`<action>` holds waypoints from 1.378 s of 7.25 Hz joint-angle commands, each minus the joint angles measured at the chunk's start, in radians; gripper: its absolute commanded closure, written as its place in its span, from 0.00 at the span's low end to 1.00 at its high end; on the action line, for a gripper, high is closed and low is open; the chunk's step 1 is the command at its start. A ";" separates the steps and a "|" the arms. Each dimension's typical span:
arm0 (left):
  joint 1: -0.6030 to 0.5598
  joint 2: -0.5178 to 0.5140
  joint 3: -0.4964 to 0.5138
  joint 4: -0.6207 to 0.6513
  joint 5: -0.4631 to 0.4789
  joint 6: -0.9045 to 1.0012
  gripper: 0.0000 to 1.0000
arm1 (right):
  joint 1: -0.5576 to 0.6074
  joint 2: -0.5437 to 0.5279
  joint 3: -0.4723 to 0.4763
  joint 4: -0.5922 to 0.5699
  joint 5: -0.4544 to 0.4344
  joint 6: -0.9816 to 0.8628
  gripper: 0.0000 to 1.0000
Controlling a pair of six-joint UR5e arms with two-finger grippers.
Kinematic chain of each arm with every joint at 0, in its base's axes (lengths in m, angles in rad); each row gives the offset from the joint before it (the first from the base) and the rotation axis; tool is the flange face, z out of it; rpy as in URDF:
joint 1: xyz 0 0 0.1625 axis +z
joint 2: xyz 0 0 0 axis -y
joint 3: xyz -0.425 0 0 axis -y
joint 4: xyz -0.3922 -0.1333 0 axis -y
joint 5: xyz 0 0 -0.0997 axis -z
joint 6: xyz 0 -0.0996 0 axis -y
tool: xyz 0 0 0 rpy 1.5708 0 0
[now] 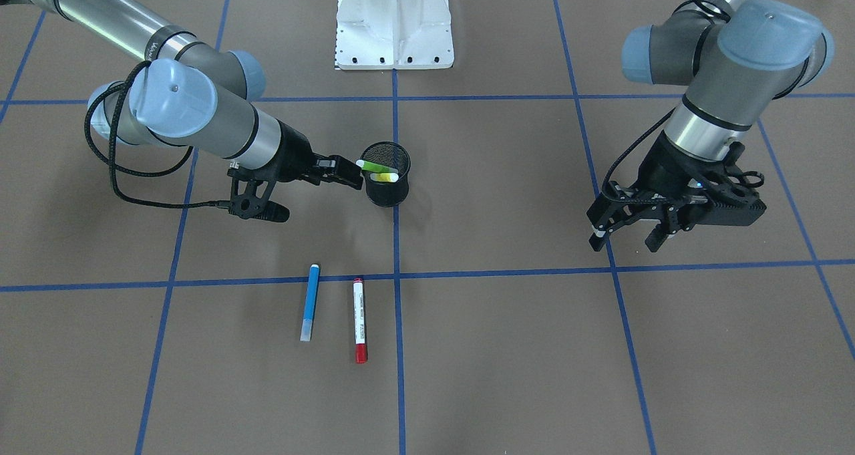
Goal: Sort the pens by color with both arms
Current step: 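Lower the right gripper over the pen cup toward the green highlighter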
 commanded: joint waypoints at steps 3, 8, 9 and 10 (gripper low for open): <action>-0.002 0.012 0.000 -0.001 -0.016 -0.001 0.01 | -0.037 0.011 -0.007 -0.002 0.024 0.047 0.22; -0.002 0.012 -0.002 -0.001 -0.014 -0.003 0.01 | -0.046 0.015 -0.014 -0.001 0.012 0.042 0.41; -0.002 0.013 -0.004 -0.001 -0.014 -0.003 0.01 | -0.049 0.020 -0.014 -0.001 0.011 0.042 0.41; -0.002 0.019 -0.008 -0.001 -0.014 -0.003 0.01 | -0.052 0.020 -0.014 -0.001 0.006 0.042 0.42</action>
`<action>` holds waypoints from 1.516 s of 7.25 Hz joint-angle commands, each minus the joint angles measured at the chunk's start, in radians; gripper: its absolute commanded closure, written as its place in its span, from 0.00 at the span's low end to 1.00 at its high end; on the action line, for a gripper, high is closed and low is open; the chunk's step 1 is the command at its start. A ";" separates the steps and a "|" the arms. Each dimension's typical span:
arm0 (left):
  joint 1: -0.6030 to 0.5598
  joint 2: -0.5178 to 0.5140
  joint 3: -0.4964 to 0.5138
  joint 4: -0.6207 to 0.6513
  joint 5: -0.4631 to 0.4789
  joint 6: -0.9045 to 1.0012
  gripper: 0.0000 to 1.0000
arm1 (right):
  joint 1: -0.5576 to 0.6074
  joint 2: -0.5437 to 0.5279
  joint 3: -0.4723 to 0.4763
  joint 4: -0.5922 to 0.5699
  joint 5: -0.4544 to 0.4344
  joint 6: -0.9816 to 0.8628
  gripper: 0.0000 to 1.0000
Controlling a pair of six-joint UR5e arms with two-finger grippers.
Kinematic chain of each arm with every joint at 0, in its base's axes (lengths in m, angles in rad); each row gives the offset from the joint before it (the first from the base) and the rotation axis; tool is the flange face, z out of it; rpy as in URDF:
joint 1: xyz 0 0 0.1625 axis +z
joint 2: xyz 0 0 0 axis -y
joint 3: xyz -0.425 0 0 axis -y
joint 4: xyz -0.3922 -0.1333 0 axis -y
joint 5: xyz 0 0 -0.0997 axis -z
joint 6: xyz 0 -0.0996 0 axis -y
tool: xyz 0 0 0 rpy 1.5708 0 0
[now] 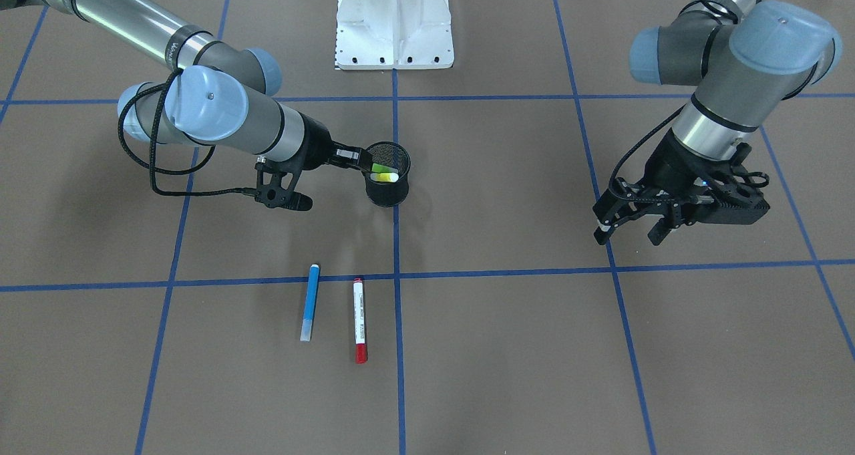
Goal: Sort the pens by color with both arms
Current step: 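Grasp the green highlighter with the right gripper and lift it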
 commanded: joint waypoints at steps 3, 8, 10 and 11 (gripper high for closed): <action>0.000 0.005 -0.005 0.000 0.000 -0.003 0.01 | -0.007 0.006 -0.002 0.002 -0.011 0.000 0.73; 0.002 0.011 -0.005 0.000 0.000 -0.002 0.01 | 0.052 0.013 0.024 0.002 0.048 0.003 1.00; 0.003 0.010 -0.005 0.000 0.000 -0.008 0.01 | 0.138 0.013 0.059 -0.006 0.177 0.006 1.00; 0.006 0.010 -0.004 0.000 0.002 -0.009 0.01 | 0.182 0.013 0.064 -0.005 0.229 0.006 1.00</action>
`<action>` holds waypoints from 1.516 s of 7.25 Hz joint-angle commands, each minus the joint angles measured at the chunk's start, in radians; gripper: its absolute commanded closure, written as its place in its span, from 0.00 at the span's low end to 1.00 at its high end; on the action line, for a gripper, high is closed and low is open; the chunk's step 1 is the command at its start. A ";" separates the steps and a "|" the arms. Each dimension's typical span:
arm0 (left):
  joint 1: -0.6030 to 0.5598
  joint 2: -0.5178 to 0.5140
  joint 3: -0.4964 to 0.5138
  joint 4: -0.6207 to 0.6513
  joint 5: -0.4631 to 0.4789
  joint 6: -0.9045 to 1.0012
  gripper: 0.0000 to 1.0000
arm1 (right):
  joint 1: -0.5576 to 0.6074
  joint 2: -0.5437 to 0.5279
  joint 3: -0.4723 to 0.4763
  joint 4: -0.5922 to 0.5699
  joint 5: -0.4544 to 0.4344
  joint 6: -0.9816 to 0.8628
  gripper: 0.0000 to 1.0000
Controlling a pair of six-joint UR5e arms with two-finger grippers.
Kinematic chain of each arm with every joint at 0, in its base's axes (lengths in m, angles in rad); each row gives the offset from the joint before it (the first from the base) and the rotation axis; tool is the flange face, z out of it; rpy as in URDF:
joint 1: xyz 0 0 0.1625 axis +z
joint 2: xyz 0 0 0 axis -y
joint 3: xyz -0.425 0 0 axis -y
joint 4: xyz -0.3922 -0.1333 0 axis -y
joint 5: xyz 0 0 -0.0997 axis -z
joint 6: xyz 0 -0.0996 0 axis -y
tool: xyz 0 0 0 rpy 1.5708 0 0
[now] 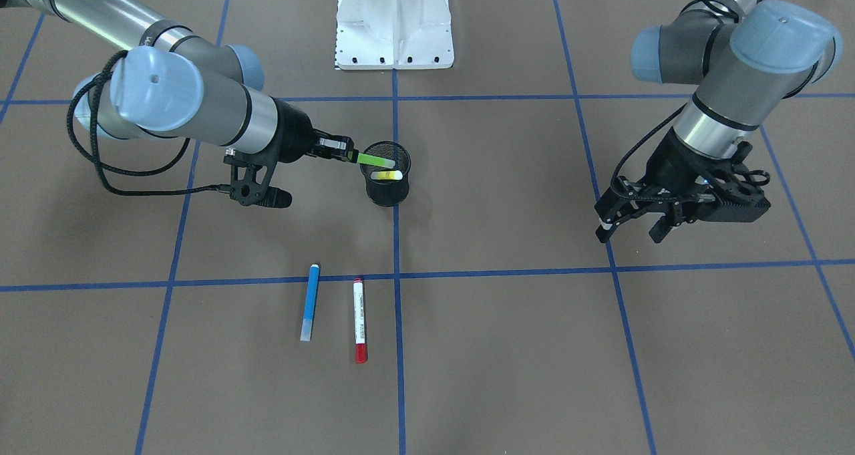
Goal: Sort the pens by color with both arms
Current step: 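Carry the green highlighter toward the markers farther from the robot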
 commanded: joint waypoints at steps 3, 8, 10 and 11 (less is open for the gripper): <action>0.001 0.000 0.000 0.000 0.001 -0.003 0.01 | 0.159 0.003 0.067 0.003 0.070 0.001 1.00; -0.003 0.036 -0.042 0.002 0.000 -0.003 0.01 | -0.153 0.011 0.209 -0.011 -0.908 -0.317 1.00; -0.003 0.040 -0.043 0.002 -0.002 0.000 0.01 | -0.270 0.093 0.201 -0.217 -1.171 -0.424 1.00; -0.006 0.041 -0.055 0.005 -0.002 -0.001 0.01 | -0.371 0.156 0.117 -0.268 -1.448 -0.429 1.00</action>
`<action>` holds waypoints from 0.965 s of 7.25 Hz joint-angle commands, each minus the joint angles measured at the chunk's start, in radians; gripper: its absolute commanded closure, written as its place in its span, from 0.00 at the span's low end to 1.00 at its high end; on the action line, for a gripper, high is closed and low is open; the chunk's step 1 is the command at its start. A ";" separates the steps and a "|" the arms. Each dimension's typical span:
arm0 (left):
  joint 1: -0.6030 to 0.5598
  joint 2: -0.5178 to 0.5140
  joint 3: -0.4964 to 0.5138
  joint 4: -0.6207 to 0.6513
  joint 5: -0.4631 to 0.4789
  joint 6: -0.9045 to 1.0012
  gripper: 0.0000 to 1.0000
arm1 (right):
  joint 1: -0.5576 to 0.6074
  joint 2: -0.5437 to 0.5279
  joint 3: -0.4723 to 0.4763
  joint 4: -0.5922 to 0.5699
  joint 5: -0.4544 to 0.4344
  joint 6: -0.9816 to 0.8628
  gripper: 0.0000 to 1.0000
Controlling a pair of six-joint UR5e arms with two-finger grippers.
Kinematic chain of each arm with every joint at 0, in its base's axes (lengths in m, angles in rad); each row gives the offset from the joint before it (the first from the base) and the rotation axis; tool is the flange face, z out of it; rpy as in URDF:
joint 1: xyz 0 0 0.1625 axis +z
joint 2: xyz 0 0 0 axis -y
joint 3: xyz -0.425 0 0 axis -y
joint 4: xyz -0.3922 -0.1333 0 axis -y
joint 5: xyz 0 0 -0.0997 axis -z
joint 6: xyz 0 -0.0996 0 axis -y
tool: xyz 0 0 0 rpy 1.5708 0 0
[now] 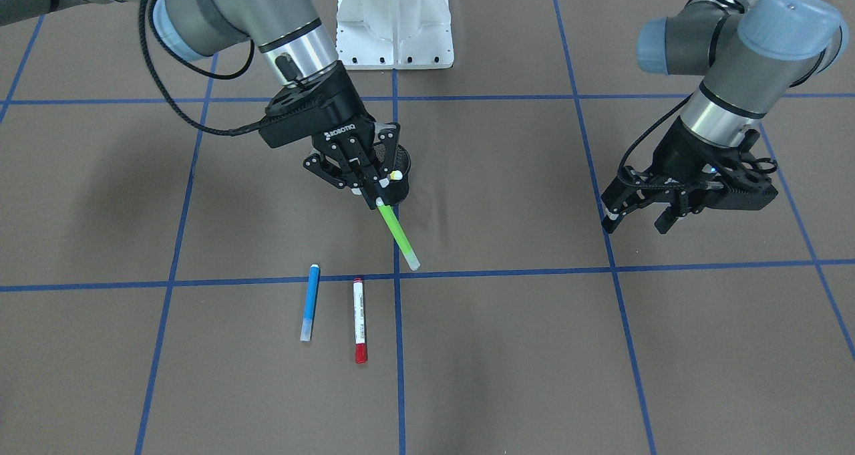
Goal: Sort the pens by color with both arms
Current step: 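Carry the green highlighter toward the markers farther from the robot, then lower the green highlighter onto the table beside the red-capped marker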
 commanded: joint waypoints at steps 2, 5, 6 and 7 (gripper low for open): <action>-0.005 0.007 -0.011 0.002 -0.001 0.000 0.01 | -0.146 0.148 -0.232 -0.092 -0.427 0.019 1.00; -0.004 0.039 -0.059 0.007 -0.001 -0.003 0.01 | -0.164 0.151 -0.320 -0.079 -0.550 0.111 1.00; -0.004 0.039 -0.059 0.007 -0.001 -0.003 0.01 | -0.158 0.154 -0.348 -0.054 -0.547 0.110 1.00; -0.002 0.039 -0.059 0.007 -0.001 -0.002 0.01 | -0.154 0.178 -0.430 0.038 -0.546 0.102 1.00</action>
